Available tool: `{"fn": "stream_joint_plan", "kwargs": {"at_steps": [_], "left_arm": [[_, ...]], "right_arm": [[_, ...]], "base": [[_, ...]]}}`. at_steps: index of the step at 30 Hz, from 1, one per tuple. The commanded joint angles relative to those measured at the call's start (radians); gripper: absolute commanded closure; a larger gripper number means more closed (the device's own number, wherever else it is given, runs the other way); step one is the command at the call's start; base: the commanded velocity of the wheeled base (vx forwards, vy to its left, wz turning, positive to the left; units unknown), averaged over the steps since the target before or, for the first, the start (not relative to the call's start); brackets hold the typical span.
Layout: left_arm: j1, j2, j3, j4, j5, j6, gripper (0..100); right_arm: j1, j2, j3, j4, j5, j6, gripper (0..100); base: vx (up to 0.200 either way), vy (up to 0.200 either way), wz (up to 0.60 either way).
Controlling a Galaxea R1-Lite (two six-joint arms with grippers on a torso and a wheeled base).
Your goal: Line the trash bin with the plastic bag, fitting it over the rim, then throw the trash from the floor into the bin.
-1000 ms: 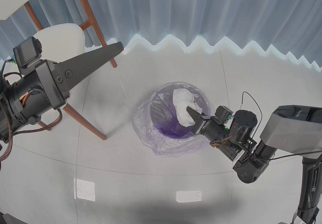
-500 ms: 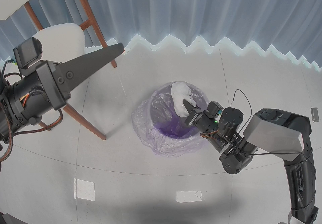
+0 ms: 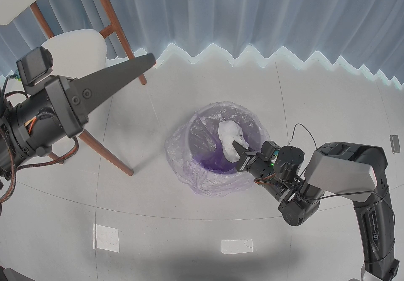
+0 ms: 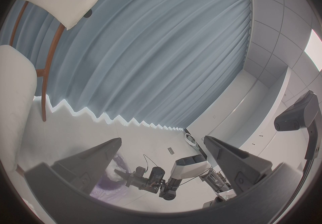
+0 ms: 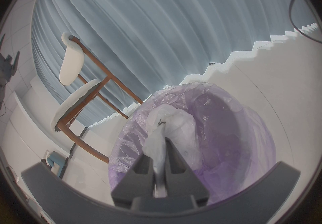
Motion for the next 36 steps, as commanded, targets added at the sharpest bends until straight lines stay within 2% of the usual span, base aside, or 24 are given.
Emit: {"fn": "stream_joint_plan", "kwargs": {"at_steps": [1,9,10,21,25,30,36], "left_arm": [[0.000,0.000,0.000,0.000,0.000,0.000,0],[0.000,0.003,0.000,0.000,0.000,0.000,0],[0.000,0.003,0.000,0.000,0.000,0.000,0],[-0.001,0.006,0.003,0.000,0.000,0.000,0],[0.000,0.002,0.002,0.000,0.000,0.000,0],[0.000,-0.004,0.002,0.000,0.008,0.000,0],[0.000,-0.021,-0.005,0.010,0.086,0.031,0]], "right_arm": [[0.002,0.001,0.003,-0.018,0.001,-0.005,100],[0.002,0.007,0.009,-0.018,0.001,-0.006,100],[0.002,0.008,0.006,-0.018,0.001,-0.008,0],[-0.001,-0.027,-0.028,-0.018,-0.001,0.009,0],[-0.006,-0.176,0.021,-0.018,-0.013,0.014,0],[-0.028,-0.415,0.196,-0.018,-0.012,-0.002,0],[-0.074,-0.722,0.520,-0.018,0.001,-0.045,0]], "base": [[0.000,0.000,0.00],[0.000,0.000,0.00],[0.000,0.000,0.00],[0.000,0.000,0.00],[0.000,0.000,0.00],[0.000,0.000,0.00],[0.000,0.000,0.00]]}}
